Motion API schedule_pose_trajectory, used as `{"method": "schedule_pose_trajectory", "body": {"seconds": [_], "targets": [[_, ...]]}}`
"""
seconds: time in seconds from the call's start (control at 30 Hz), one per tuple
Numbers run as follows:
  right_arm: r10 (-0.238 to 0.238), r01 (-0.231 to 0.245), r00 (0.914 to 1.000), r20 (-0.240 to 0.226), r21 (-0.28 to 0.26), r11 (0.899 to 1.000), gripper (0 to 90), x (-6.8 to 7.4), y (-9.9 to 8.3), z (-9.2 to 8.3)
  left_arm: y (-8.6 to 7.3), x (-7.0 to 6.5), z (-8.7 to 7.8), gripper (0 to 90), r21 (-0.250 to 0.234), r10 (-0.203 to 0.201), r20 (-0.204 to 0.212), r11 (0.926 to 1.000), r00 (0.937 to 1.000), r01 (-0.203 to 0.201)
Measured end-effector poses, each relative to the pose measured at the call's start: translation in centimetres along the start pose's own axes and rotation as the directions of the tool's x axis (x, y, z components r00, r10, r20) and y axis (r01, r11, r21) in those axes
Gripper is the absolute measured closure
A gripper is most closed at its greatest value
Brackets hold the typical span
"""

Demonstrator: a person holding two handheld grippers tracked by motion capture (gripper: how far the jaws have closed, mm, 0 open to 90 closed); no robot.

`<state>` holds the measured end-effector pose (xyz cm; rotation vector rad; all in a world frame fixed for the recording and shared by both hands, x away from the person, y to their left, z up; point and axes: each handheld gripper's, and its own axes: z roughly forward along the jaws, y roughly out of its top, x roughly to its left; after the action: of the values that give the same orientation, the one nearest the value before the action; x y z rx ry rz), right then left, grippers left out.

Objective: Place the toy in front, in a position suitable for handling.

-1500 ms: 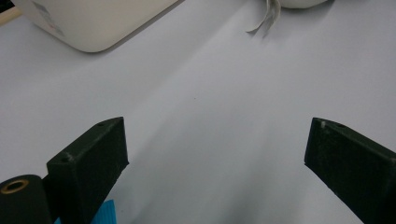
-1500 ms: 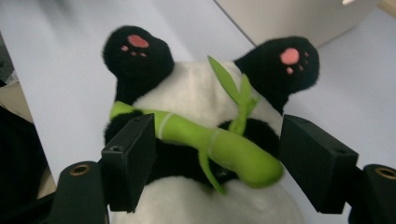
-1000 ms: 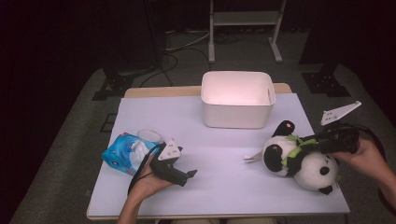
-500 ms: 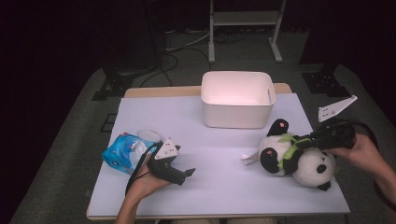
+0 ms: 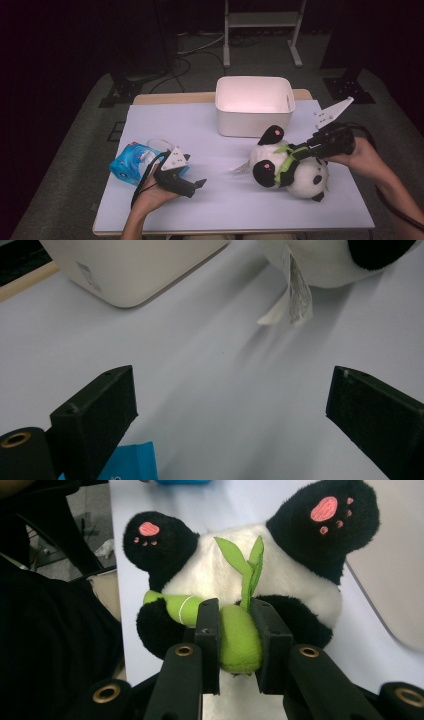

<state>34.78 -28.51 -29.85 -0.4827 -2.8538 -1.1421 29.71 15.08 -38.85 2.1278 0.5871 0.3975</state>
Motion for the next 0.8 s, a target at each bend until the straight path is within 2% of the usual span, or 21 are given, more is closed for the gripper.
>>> {"method": "schedule_pose_trajectory", "body": {"seconds": [0.03, 0.07, 0.27, 0.33, 0.47, 0.6, 0.77, 0.8], "targets": [[-0.020, 0.020, 0.9998, -0.010, 0.008, 1.000, 74.9, 0.3, 0.9, 0.6, 0.0, 0.0, 0.0, 5.1, 0.000, 0.000, 0.000, 1.0000, 1.0000, 0.000], [-0.020, 0.020, 0.9998, -0.010, 0.008, 1.000, 74.9, 0.3, 0.9, 0.6, 0.0, 0.0, -0.1, 5.1, -0.002, -0.002, -0.001, 1.0000, 1.0000, 0.002], [-0.071, 0.073, 0.9958, -0.058, 0.041, 0.996, 74.9, 1.4, 4.5, 3.1, 0.0, 0.3, -0.7, 5.1, -0.007, 0.002, -0.007, 1.0000, 1.0000, -0.002], [-0.078, 0.081, 0.9951, -0.060, 0.047, 0.996, 74.9, 1.4, 4.9, 3.4, -0.1, 0.3, -0.7, 5.1, -0.010, -0.002, -0.008, 0.9999, 1.0000, 0.001], [-0.106, 0.112, 0.9905, -0.088, 0.073, 0.991, 74.8, 1.8, 6.8, 5.0, -0.2, 0.5, -1.0, 5.1, -0.011, -0.003, -0.011, 0.9999, 0.9999, 0.003], [-0.120, 0.128, 0.9878, -0.099, 0.079, 0.989, 74.8, 1.9, 7.7, 5.8, -0.2, 0.6, -1.3, 5.1, -0.016, -0.001, -0.012, 0.9999, 0.9999, 0.001], [-0.125, 0.138, 0.9841, -0.126, 0.095, 0.986, 74.7, 2.0, 8.6, 7.6, -0.2, 0.7, -1.5, 5.1, -0.017, 0.000, -0.013, 0.9998, 0.9999, -0.001], [-0.125, 0.139, 0.9817, -0.143, 0.091, 0.986, 74.6, 2.0, 8.8, 8.4, -0.2, 0.7, -1.5, 5.1, -0.018, 0.000, -0.013, 0.9998, 0.9999, 0.000]]}}
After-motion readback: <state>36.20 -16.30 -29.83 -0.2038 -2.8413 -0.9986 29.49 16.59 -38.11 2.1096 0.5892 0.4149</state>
